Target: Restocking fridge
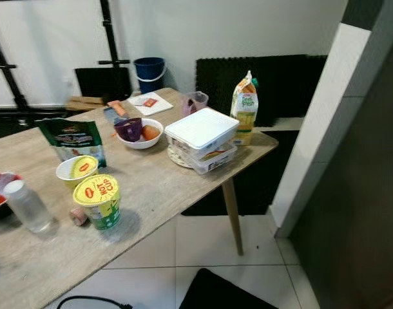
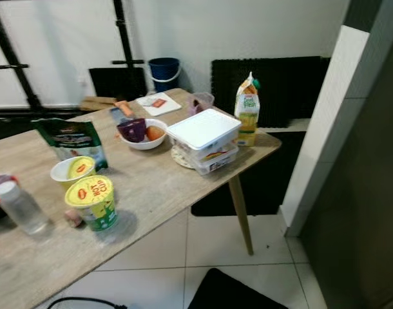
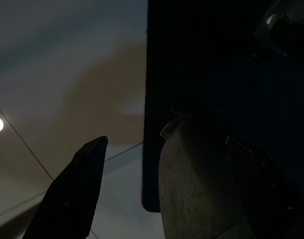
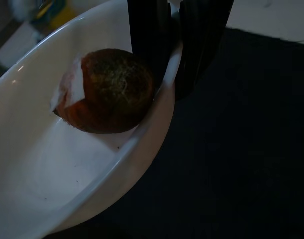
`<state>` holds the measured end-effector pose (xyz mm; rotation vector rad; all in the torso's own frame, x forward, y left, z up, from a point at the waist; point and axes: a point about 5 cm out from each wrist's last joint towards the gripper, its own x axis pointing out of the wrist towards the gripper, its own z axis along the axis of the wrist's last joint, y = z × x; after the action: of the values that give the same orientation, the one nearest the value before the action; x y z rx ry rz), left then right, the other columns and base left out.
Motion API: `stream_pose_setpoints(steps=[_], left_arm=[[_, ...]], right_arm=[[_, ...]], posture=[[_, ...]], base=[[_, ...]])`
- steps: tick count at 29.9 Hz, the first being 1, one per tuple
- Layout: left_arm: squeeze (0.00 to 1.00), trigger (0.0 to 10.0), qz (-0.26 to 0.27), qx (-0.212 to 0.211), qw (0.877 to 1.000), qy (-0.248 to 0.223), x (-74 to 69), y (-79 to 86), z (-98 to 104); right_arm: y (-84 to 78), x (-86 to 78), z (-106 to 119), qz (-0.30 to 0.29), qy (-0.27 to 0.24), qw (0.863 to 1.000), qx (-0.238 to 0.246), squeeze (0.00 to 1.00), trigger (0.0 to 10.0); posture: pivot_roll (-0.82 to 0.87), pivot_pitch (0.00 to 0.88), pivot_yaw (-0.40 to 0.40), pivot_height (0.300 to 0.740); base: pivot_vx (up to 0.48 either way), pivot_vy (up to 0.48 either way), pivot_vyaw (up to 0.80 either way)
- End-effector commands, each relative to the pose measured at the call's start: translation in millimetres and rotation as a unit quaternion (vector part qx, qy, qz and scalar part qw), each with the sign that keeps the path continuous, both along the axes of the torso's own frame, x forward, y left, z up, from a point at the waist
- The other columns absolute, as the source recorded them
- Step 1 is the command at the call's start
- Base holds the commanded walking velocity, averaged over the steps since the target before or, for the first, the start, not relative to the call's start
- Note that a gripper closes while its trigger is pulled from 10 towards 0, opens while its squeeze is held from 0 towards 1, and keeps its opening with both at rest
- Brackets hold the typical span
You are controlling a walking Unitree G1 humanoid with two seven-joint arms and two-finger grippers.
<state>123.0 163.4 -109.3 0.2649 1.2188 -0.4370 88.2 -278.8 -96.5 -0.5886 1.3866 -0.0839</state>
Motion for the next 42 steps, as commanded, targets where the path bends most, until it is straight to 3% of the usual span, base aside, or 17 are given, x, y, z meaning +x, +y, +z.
stream_pose_setpoints(steps=[1, 18, 31, 42], left_arm=[[0.00, 10.0, -0.009, -0.001, 1.000, -0.004, 3.0, -1.4, 1], [0.00, 10.0, -0.013, -0.005, 1.000, -0.004, 4.5, 0.7, 2], [0.00, 10.0, -0.009, -0.007, 1.000, 0.000, 3.6, 2.4, 2], [0.00, 10.0, -0.008, -0.007, 1.000, -0.001, 3.0, 3.1, 2]], right_arm=[[1.7, 1.5, 0, -0.002, -0.006, 1.000, 0.006, 0.00, 10.0], [9.0, 0.4, -3, -0.002, -0.007, 1.000, 0.016, 0.00, 10.0], [13.6, 0.8, -4, 0.004, -0.009, 1.000, 0.023, 0.00, 10.0], [13.1, -1.1, -5, 0.005, -0.006, 1.000, 0.022, 0.00, 10.0]], posture=[[-0.14, 0.021, 0.037, 0.740], [-0.13, 0.024, 0.046, 0.740], [-0.13, 0.030, 0.049, 0.740], [-0.13, 0.023, 0.048, 0.740]], base=[[0.000, 0.000, -0.78], [0.000, 0.000, -0.77], [0.000, -0.411, 0.00], [0.000, 0.000, 0.00]])
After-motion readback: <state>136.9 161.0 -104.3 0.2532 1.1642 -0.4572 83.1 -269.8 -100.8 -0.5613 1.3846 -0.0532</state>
